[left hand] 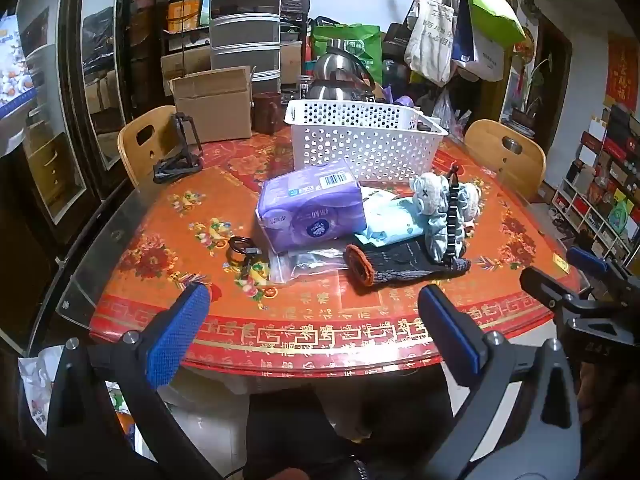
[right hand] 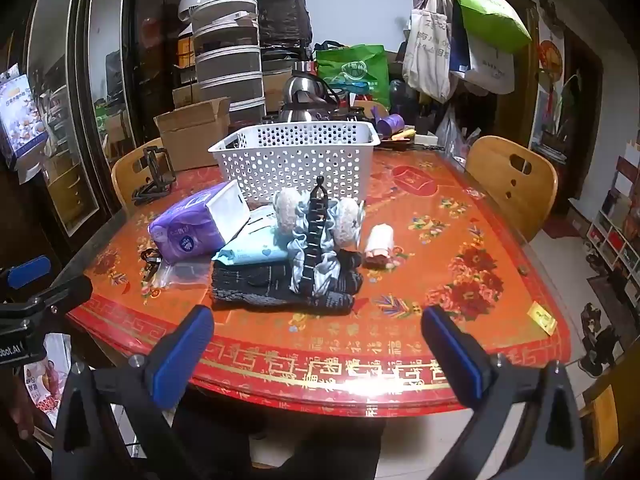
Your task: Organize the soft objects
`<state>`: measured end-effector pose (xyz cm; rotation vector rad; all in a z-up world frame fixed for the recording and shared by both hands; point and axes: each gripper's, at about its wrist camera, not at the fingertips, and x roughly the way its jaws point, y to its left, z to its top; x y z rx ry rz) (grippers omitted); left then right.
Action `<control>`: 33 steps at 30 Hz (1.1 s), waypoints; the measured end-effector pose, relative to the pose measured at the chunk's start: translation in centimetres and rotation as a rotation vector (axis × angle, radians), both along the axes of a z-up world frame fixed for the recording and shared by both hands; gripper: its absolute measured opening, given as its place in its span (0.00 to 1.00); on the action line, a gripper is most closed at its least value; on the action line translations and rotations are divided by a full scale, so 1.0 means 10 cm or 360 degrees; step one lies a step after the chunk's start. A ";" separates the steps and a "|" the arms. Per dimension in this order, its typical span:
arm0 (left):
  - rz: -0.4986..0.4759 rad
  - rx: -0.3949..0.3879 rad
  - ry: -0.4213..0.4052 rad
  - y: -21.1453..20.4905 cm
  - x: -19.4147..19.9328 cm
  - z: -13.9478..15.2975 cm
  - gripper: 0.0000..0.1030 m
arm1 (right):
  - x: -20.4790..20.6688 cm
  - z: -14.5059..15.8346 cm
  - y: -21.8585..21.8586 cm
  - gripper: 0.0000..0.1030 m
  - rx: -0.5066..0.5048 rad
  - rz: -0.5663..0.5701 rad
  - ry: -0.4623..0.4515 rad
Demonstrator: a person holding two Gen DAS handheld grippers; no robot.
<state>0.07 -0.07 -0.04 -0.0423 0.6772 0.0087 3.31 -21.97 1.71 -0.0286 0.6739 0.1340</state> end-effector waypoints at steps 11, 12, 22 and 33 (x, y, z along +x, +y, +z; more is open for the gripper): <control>0.0005 -0.0036 -0.0016 0.01 0.00 0.00 1.00 | 0.02 -0.01 0.02 1.00 -0.0009 0.0011 0.0016; 0.0005 -0.0032 -0.0017 0.01 0.00 0.00 1.00 | 0.02 -0.01 0.02 1.00 -0.0010 0.0014 0.0018; 0.0006 -0.0033 -0.0018 0.04 -0.01 0.02 1.00 | 0.01 -0.02 0.00 1.00 0.0008 0.0017 0.0018; 0.0007 -0.0034 -0.0018 0.02 -0.02 0.01 1.00 | 0.01 -0.02 -0.02 1.00 0.0018 0.0017 0.0022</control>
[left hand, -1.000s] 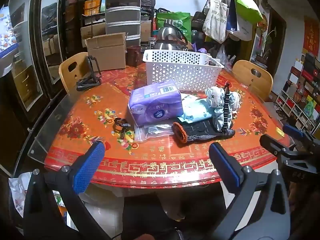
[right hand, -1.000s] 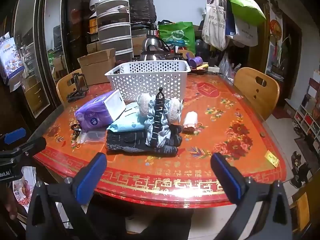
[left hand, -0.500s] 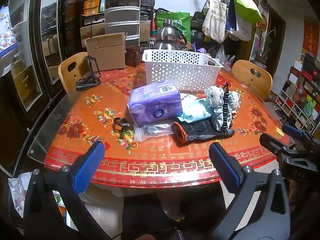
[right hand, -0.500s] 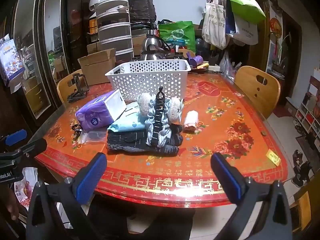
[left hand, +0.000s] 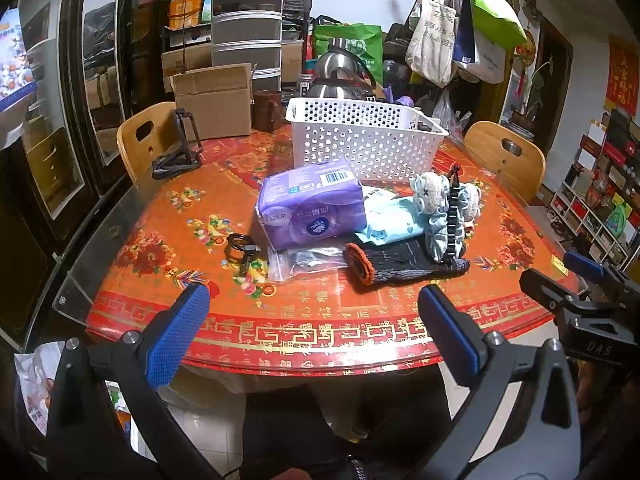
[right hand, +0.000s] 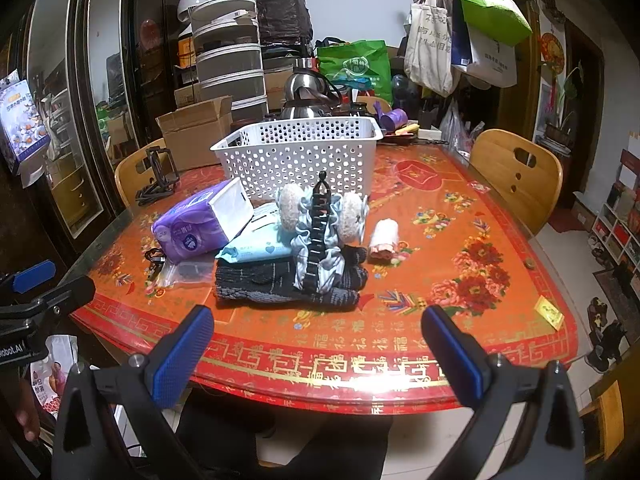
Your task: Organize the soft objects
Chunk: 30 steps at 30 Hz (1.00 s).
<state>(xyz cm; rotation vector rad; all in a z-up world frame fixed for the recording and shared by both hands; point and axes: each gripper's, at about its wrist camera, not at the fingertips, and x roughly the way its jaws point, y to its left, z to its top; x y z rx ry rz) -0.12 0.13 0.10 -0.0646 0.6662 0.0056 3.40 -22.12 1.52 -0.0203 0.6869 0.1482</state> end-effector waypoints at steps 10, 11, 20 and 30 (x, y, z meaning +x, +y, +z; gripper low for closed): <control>-0.0003 -0.0003 0.0001 -0.01 0.02 -0.04 1.00 | 0.00 -0.05 0.01 1.00 0.0010 0.0005 0.0008; -0.0002 -0.0003 0.0001 -0.01 0.02 -0.04 1.00 | 0.00 -0.05 0.01 1.00 0.0010 0.0005 0.0008; 0.0000 -0.0009 0.0001 0.02 0.02 -0.06 1.00 | 0.00 -0.06 0.01 1.00 0.0012 0.0007 0.0012; 0.0002 -0.0009 0.0002 0.02 0.02 -0.07 1.00 | 0.00 -0.07 0.02 1.00 0.0016 0.0008 0.0015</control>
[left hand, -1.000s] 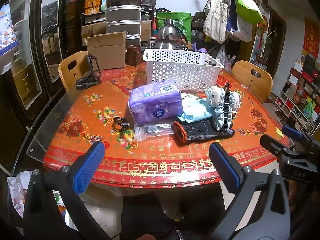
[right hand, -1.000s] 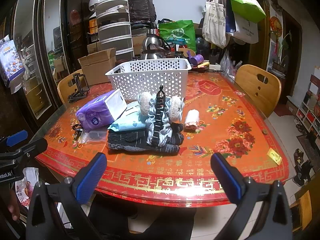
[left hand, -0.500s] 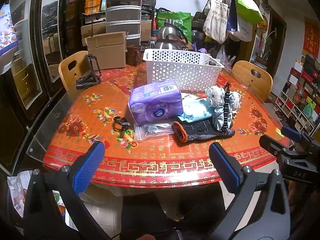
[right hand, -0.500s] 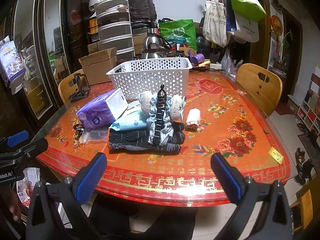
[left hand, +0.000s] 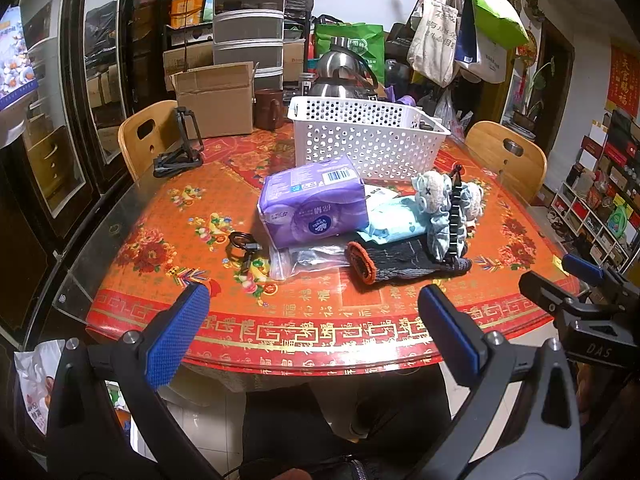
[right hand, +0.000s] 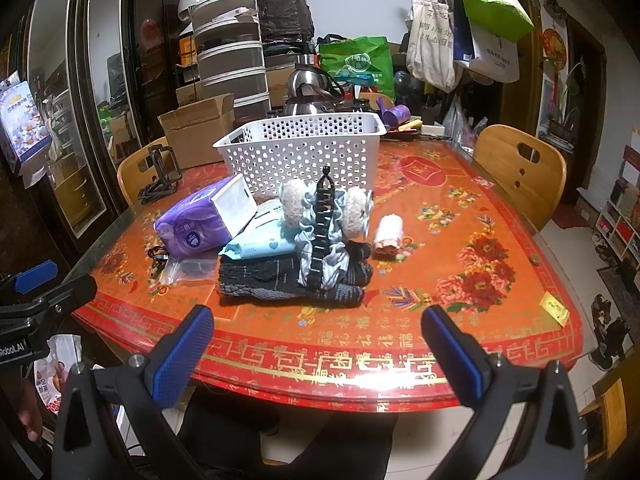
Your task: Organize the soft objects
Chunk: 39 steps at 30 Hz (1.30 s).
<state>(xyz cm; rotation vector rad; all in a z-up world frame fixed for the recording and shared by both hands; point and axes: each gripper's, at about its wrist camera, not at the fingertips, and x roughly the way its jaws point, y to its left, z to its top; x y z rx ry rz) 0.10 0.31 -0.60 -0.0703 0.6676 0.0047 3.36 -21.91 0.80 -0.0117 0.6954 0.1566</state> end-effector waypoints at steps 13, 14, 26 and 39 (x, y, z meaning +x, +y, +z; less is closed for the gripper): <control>0.0000 -0.0001 0.0001 0.00 0.00 0.00 1.00 | 0.01 -0.01 0.00 1.00 0.0004 -0.0003 0.0003; 0.0000 -0.0001 0.0001 0.00 0.00 0.00 1.00 | 0.01 0.00 0.00 1.00 0.0002 -0.0002 0.0004; 0.0011 -0.0010 0.0002 0.02 0.02 -0.04 1.00 | 0.01 -0.03 0.01 1.00 0.0008 -0.0005 0.0012; -0.0059 -0.0073 -0.0093 -0.16 0.42 -0.04 1.00 | 0.17 -0.08 -0.21 1.00 0.0100 -0.0019 -0.0061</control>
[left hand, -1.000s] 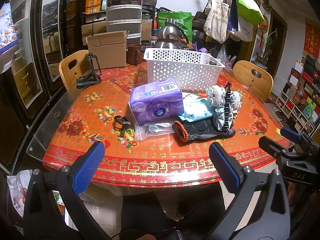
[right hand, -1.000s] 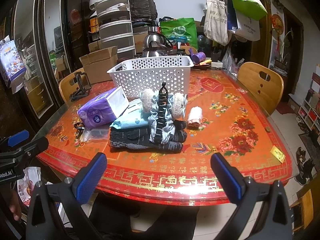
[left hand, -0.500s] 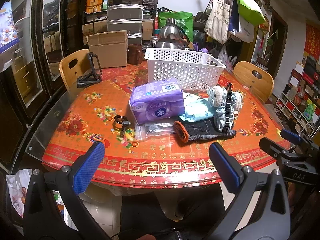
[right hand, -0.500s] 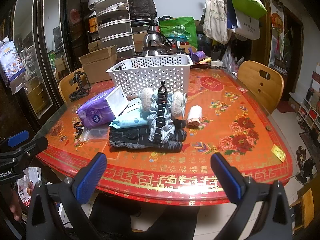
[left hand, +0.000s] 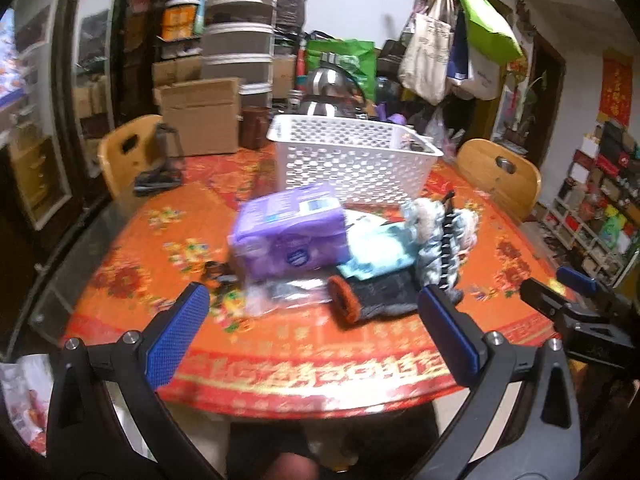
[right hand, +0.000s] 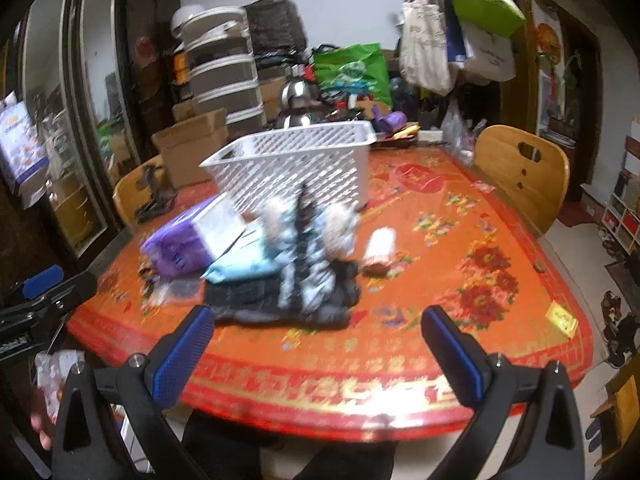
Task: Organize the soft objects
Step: 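Reach both tools to the grey plush toys and close on them together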
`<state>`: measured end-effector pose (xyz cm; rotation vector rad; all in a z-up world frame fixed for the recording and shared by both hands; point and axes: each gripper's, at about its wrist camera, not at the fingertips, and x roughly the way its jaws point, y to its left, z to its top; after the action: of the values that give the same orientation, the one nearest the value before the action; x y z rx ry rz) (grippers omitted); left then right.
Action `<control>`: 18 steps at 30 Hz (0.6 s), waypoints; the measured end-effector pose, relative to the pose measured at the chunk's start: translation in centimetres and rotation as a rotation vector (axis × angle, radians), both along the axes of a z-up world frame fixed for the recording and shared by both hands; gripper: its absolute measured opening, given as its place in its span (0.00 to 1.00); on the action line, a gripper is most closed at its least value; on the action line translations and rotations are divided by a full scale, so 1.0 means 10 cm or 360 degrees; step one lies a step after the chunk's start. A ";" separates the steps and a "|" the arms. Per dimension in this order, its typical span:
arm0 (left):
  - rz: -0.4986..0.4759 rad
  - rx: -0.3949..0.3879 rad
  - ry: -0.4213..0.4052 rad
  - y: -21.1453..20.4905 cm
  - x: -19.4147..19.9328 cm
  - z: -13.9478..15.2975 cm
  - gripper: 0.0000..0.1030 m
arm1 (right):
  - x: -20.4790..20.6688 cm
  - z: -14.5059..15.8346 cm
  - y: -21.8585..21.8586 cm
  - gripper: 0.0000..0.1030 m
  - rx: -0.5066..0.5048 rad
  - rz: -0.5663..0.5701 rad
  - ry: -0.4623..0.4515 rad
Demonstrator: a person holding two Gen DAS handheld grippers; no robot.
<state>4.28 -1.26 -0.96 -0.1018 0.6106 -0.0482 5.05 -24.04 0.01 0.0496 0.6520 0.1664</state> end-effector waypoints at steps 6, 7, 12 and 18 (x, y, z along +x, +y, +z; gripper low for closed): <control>-0.0121 -0.0033 0.0111 -0.27 0.56 -0.10 1.00 | 0.36 -0.08 -0.29 1.00 0.0038 -0.0050 0.0075; -0.0136 -0.0035 0.0106 -0.32 0.62 -0.11 1.00 | 0.42 -0.09 -0.33 1.00 0.0054 -0.0043 0.0092; -0.0221 0.0037 0.0064 -0.64 0.93 -0.12 1.00 | 0.66 -0.09 -0.41 0.99 0.0047 -0.0017 0.0062; -0.0304 -0.0021 0.0084 -0.84 1.29 -0.21 0.85 | 0.98 -0.19 -0.43 0.78 0.0140 0.0076 0.0127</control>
<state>17.18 -9.66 -3.09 -0.0573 0.6717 -0.2352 14.88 -28.30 -1.86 0.1259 0.7254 0.2398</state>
